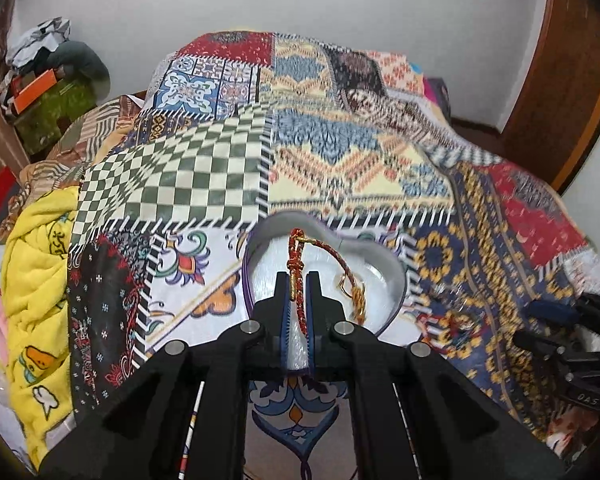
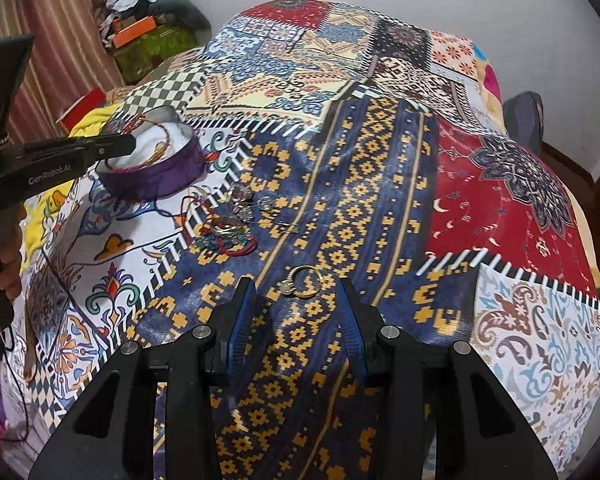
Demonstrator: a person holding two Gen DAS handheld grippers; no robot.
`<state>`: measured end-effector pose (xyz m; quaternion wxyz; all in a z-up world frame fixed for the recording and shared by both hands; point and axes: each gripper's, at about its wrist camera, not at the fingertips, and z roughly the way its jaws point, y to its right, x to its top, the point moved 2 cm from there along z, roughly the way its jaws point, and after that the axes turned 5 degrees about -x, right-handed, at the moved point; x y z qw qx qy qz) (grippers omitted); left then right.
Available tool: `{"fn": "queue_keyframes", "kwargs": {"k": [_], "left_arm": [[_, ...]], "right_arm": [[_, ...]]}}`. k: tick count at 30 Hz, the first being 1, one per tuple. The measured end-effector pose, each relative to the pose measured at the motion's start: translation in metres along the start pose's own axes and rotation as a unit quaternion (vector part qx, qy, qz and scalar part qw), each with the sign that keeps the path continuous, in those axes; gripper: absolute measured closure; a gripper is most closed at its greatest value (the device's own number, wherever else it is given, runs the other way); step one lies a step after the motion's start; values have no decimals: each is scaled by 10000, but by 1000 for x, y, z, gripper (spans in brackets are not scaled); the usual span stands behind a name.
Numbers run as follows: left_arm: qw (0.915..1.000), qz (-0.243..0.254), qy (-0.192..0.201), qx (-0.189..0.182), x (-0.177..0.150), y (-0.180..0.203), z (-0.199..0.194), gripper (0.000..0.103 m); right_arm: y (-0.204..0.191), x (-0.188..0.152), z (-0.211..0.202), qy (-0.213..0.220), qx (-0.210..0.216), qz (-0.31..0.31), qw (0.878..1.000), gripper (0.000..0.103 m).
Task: Organize jewelry
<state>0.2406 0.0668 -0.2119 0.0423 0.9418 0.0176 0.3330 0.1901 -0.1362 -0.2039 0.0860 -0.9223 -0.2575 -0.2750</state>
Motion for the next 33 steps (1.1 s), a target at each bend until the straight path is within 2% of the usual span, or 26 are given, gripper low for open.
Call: {"fn": "queue_keyframes", "kwargs": {"k": [1, 4, 6, 8, 10, 15, 26, 27, 29, 33], "left_arm": [[10000, 77, -32, 33, -2, 2, 0, 98], [9997, 220, -29, 32, -6, 8, -6, 85], [9997, 235, 42, -10, -7, 12, -13, 72], [9997, 233, 120, -38, -7, 15, -20, 69], [9995, 224, 184, -111, -7, 20, -25, 69], [9984, 287, 239, -435, -10, 37, -35, 69], [9899, 602, -359, -1230, -36, 86, -7, 69], [9890, 609, -405, -1288, -37, 89, -3, 71], [9877, 640, -485, -1341, -39, 93, 4, 78], [9882, 593, -560, -1298, -37, 95, 14, 78]], "right_arm": [[-1, 0, 1, 3, 12, -20, 10000, 65], [-5, 0, 3, 10, 54, -89, 9999, 65], [-5, 1, 6, -20, 65, -98, 9999, 66], [-5, 3, 12, -112, -13, -119, 9999, 74], [-3, 4, 18, -193, 38, -92, 9998, 83], [2, 3, 19, -181, 154, 22, 9997, 91], [10, 3, 6, 12, 296, 337, 9990, 95], [11, 4, 5, 31, 316, 360, 9988, 95], [16, 3, 0, 87, 360, 437, 9984, 95], [24, 3, -5, 179, 369, 544, 9977, 95]]}}
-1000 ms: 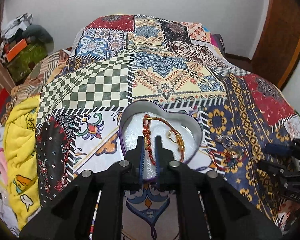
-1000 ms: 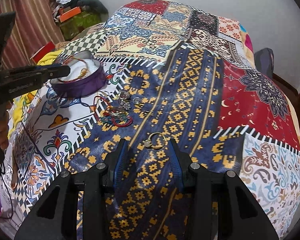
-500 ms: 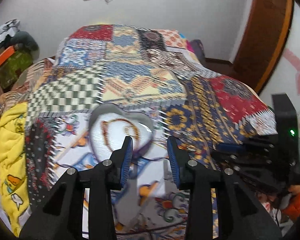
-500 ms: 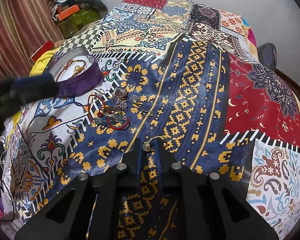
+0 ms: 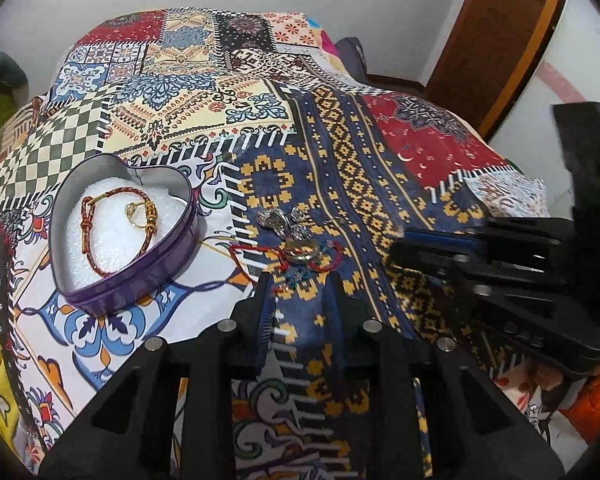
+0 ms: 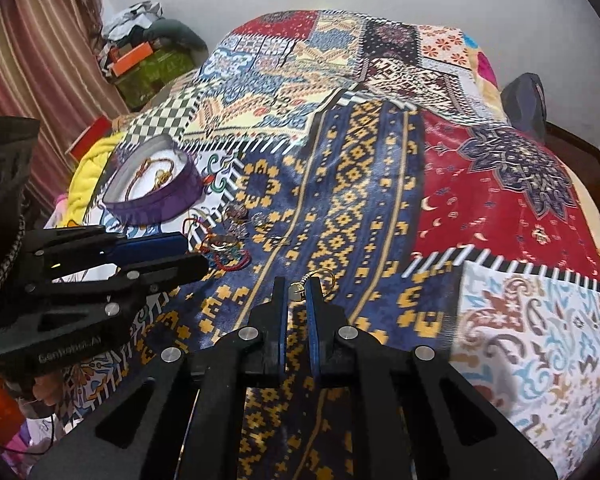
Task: Organize jewelry
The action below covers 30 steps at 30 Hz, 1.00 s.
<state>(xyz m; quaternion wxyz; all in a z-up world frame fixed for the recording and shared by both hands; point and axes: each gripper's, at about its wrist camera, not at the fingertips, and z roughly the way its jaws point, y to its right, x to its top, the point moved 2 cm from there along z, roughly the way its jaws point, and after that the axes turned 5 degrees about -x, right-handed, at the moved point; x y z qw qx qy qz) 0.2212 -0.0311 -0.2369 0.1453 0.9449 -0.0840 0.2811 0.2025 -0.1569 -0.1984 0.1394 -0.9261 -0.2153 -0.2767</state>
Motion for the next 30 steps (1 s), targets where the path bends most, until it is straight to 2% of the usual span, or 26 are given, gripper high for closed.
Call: {"fn": "queue_keyframes", "kwargs": {"k": [8, 14, 17, 20, 30], "left_arm": [[9997, -50, 192, -117, 16, 5, 1, 79], [9999, -65, 17, 149, 19, -1, 21, 79], [9999, -101, -8, 124, 17, -6, 26, 79], [9999, -105, -15, 77, 18, -7, 26, 82], [9998, -8, 155, 104, 12, 4, 4, 82]], "right_arm": [[10, 1, -3, 80, 83, 157, 9998, 95], [10, 0, -3, 119, 105, 112, 9998, 95], [11, 0, -3, 120, 140, 148, 9997, 95], [11, 1, -4, 127, 159, 187, 9996, 95], [6, 6, -22, 274, 59, 177, 9995, 95]]}}
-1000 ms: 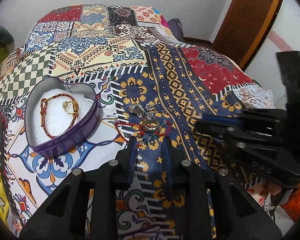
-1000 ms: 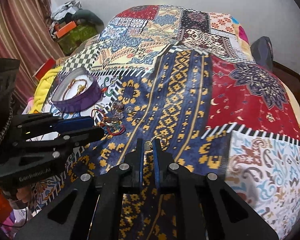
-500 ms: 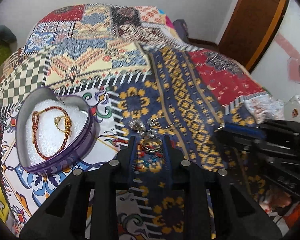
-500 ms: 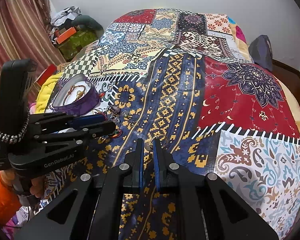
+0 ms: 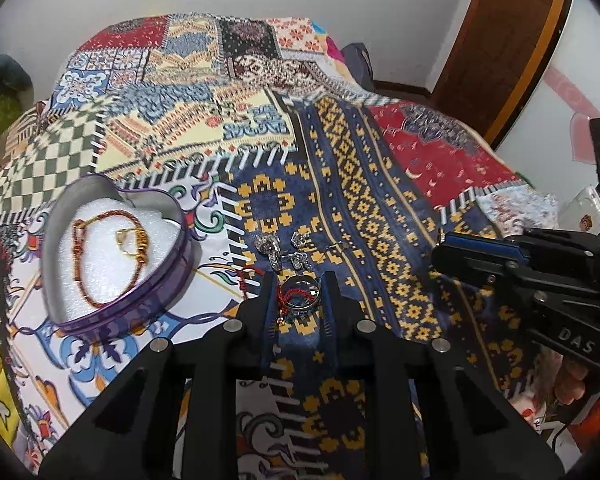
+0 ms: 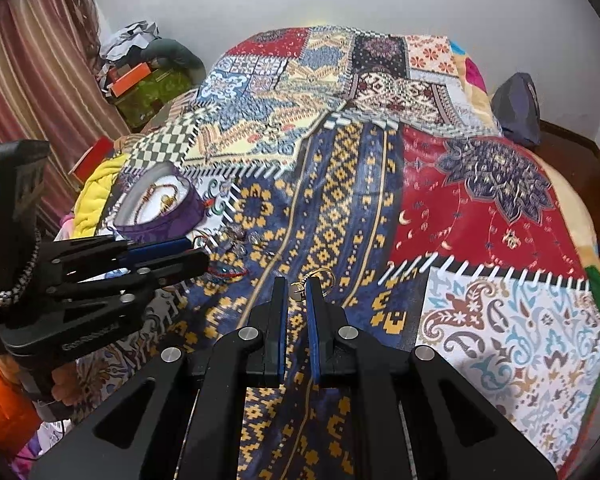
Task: Organize jewelry
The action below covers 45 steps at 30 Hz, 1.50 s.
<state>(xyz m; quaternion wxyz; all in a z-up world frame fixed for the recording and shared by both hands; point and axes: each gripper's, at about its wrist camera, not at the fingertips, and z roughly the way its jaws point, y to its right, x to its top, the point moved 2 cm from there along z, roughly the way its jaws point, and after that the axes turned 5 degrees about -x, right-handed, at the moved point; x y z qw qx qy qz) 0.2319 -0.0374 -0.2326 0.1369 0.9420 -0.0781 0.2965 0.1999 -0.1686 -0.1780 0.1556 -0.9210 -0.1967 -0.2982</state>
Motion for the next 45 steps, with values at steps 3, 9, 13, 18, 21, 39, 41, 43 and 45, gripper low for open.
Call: {"fn": "queue_keyframes", "kwargs": {"k": [3, 9, 13, 18, 21, 39, 41, 43, 45], "left_arm": [[9999, -6, 163, -8, 1, -1, -17, 82], [9984, -69, 554, 76, 4, -13, -56, 82], [9969, -168, 751, 133, 5, -27, -75, 82], [9954, -344, 867, 195, 3, -50, -89, 82], [9947, -454, 882, 261, 0, -64, -92, 82], [9934, -700, 890, 180, 11, -106, -70, 82], [9938, -682, 862, 169, 12, -107, -66, 82], [9944, -643, 821, 192, 13, -108, -63, 82], [9946, -633, 797, 207, 13, -110, -60, 83]], "right_arm": [[-7, 7, -8, 117, 2, -48, 9999, 95], [-33, 22, -14, 311, 54, -206, 9993, 95], [-54, 32, -11, 387, 106, -360, 9985, 95], [-74, 40, 0, 389, 236, -506, 9977, 95], [-85, 45, 9, 355, 306, -595, 9971, 95], [-121, 63, 69, -41, 516, -1230, 9911, 95], [-122, 63, 74, -97, 499, -1314, 9900, 95], [-122, 62, 76, -140, 504, -1370, 9892, 95], [-121, 61, 77, -173, 508, -1409, 9886, 95]]}}
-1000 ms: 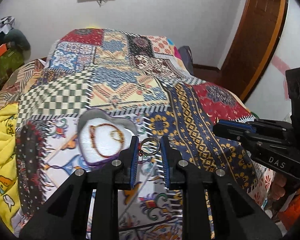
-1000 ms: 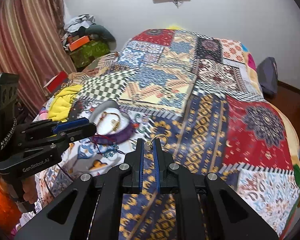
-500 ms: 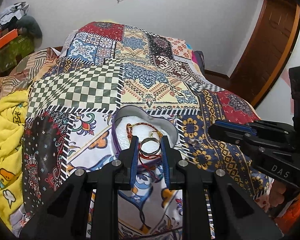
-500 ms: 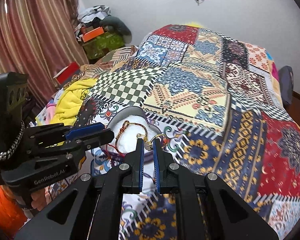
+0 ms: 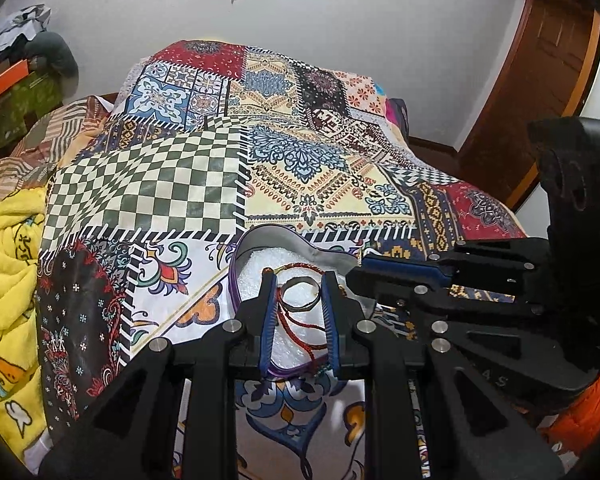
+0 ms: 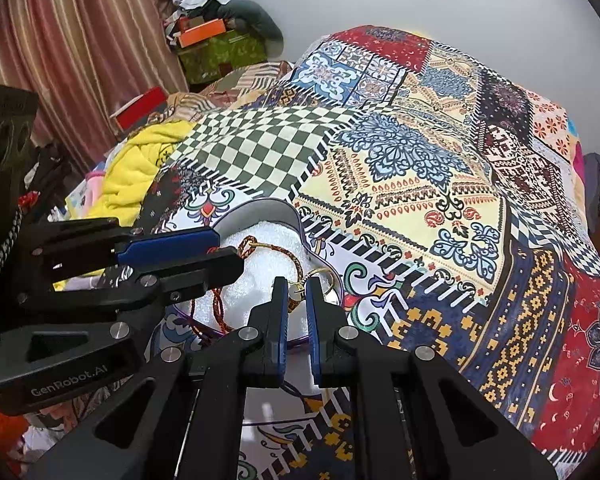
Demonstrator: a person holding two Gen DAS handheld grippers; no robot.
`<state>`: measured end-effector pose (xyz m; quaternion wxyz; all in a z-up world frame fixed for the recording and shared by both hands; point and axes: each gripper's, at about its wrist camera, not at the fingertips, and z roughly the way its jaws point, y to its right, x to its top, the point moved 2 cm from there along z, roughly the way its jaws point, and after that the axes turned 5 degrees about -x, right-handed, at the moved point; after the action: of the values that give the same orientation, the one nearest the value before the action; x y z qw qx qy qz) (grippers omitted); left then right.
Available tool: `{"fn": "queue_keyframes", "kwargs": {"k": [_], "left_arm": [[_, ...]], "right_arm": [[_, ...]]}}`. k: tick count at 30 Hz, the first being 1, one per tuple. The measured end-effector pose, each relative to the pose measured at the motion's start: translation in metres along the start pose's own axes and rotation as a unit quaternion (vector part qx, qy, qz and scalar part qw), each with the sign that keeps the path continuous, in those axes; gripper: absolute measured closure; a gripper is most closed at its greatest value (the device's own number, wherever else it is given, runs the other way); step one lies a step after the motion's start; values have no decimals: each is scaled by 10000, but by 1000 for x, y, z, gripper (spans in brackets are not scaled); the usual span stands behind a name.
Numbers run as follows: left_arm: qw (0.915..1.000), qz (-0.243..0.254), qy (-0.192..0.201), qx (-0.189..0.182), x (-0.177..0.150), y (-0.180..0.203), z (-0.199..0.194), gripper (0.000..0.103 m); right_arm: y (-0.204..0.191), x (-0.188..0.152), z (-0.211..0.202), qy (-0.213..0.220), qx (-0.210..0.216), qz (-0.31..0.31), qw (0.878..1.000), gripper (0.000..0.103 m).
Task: Organize jewelry
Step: 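Lower both held pieces into the heart tin and open both grippers, then grasp the silver keychain with blue beads with the right gripper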
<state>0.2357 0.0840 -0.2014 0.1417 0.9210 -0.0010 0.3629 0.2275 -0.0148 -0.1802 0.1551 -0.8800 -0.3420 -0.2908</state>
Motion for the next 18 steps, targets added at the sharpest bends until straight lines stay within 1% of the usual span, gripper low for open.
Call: {"fn": "queue_keyframes", "kwargs": {"k": [9, 14, 18], "left_arm": [[9999, -125, -31, -7, 1, -7, 6, 83], [9999, -98, 41, 50, 2, -6, -6, 82], [9998, -91, 107, 120, 2, -7, -18, 81]], "right_arm": [[-3, -3, 4, -110, 8, -113, 9999, 95], [-3, -2, 4, -196, 39, -117, 9997, 95], [-4, -2, -1, -187, 66, -91, 9998, 85]]}}
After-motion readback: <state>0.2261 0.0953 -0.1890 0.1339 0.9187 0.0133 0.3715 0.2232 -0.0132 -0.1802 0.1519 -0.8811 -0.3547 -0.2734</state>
